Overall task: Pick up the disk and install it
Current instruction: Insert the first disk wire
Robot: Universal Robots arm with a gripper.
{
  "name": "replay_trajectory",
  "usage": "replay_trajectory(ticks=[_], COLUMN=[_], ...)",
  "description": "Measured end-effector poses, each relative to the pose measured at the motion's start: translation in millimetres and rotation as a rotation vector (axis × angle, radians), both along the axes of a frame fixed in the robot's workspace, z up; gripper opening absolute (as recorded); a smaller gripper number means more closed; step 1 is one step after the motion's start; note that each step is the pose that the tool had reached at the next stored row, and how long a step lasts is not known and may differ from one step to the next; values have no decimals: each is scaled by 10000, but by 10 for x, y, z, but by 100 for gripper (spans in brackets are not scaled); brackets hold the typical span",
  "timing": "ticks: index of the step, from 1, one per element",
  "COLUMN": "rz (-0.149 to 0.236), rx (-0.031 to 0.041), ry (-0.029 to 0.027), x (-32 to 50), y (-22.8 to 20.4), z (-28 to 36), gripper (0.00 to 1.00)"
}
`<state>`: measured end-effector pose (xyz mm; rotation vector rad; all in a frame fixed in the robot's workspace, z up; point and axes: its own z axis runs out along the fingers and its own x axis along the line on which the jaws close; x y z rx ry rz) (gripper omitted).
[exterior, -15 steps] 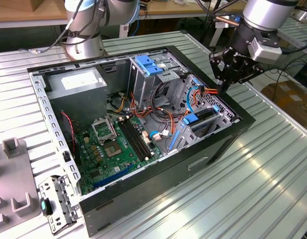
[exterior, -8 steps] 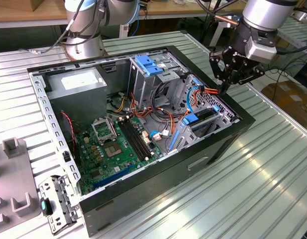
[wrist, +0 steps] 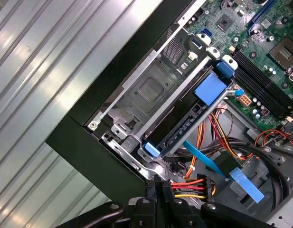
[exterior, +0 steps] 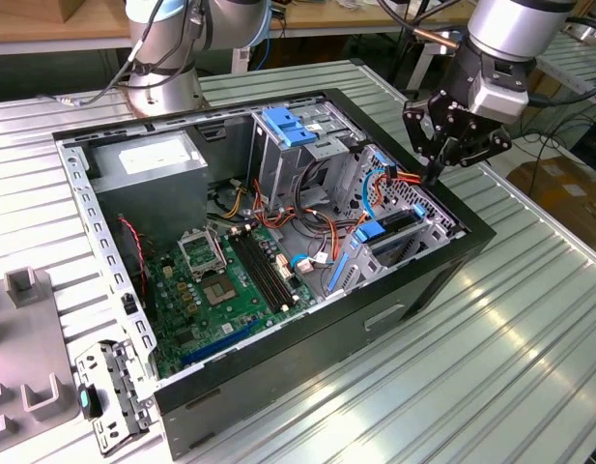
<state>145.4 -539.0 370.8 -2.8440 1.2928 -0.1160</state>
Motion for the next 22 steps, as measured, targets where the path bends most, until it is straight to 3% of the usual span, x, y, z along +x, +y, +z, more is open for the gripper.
replay_trajectory(ticks=[4,10,12,22], rz=[-1020,-1050,-1588,-3552], rx=[-2,-1,-1,-2], ry=[1,1,1,1], x=[-2,-119,-120,-120], y=[0,-1,-1,-1], z=[-8,-10,-12,-21], gripper=[16,16,16,16])
